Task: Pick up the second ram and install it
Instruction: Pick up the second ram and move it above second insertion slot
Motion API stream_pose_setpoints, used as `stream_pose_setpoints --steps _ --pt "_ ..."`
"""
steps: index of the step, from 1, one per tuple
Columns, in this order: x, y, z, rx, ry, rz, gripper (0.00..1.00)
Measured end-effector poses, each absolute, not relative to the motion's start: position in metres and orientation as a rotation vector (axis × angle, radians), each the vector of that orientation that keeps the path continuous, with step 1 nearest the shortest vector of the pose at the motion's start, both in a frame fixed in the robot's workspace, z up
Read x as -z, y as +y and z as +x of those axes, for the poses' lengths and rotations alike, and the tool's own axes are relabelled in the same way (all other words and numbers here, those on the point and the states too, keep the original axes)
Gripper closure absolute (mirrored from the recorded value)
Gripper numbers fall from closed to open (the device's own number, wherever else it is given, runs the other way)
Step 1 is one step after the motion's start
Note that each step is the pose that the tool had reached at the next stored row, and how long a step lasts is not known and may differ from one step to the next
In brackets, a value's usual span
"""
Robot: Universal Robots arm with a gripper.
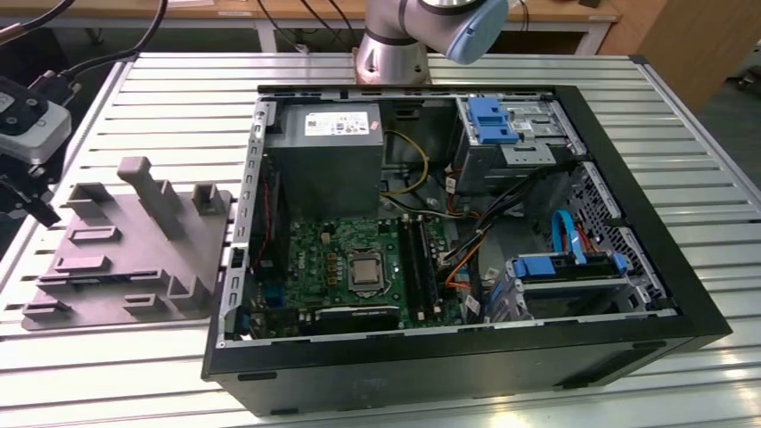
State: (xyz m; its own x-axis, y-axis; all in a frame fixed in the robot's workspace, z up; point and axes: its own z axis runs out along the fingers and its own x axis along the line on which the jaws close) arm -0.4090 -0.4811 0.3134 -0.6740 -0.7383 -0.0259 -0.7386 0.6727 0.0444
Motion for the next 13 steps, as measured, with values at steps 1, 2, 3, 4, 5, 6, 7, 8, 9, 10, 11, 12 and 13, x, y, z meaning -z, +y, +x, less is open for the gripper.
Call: stream_pose_setpoints --steps 1,2,3,4,5,6,7,8,9,10,11,12,13 --pt "-0.3133 -0.4811 -0.409 -0.08 2.856 -1.294 0.9" --pt "-0.3132 -0.4811 -0.409 -0.08 2.845 -1.319 0.9" --pt "-0.3131 -0.4811 -0.409 -0.08 2.833 -1.345 0.9" --pt "-0.3131 -0.4811 -0.409 -0.081 2.821 -1.371 0.9" --pt "-0.313 -0.4811 -0.409 -0.081 2.809 -1.396 0.9" --pt "-0.3129 -0.4811 -0.409 -0.081 2.797 -1.422 0.9" --pt "-0.3128 -0.4811 -0.409 -0.081 2.784 -1.447 0.9" --pt "-0.3127 -0.4811 -0.409 -0.081 2.771 -1.474 0.9" --pt "-0.3126 -0.4811 -0.409 -0.081 2.758 -1.499 0.9" --pt "-0.3126 -0.4811 -0.409 -0.081 2.744 -1.524 0.9" --pt "-0.3124 -0.4811 -0.409 -0.081 2.731 -1.549 0.9" --pt "-0.3123 -0.4811 -0.409 -0.081 2.717 -1.574 0.9" --pt "-0.3122 -0.4811 -0.409 -0.081 2.703 -1.599 0.9"
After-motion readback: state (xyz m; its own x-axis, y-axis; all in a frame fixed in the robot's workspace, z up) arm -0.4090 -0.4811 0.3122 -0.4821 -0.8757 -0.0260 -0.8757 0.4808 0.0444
